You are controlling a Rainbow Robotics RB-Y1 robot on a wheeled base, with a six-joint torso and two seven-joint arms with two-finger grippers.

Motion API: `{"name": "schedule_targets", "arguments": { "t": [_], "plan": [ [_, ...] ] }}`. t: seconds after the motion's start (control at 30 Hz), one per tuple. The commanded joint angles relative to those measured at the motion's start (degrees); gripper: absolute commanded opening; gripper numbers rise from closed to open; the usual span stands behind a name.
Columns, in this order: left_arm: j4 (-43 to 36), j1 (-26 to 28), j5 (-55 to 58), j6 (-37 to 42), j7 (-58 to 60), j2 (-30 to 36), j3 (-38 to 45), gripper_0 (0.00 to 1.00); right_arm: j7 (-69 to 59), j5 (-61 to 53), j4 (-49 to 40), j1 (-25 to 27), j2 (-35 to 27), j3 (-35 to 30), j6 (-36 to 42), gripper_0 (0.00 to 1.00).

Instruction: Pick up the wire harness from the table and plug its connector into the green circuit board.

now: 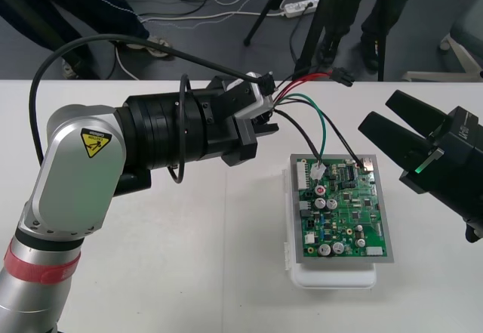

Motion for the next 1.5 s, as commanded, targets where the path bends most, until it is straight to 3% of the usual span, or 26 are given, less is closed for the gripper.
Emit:
{"name": "schedule_targets", "arguments": {
  "t": [0.03, 1.5],
  "plan": [
    [-0.7, -2.8, -0.3, 3.6, 2.6, 1.2, -1.2, 0.0, -2.0, 0.5, -2.0, -2.3, 2.0, 1.8, 0.7, 1.0],
    [-0.7, -3.4, -3.4, 5.0, 4.2, 1.2, -2.7, 0.0, -2.1, 10.4, 6.0, -11.4, 9.8, 7.7, 2.5, 1.0]
  ]
}}
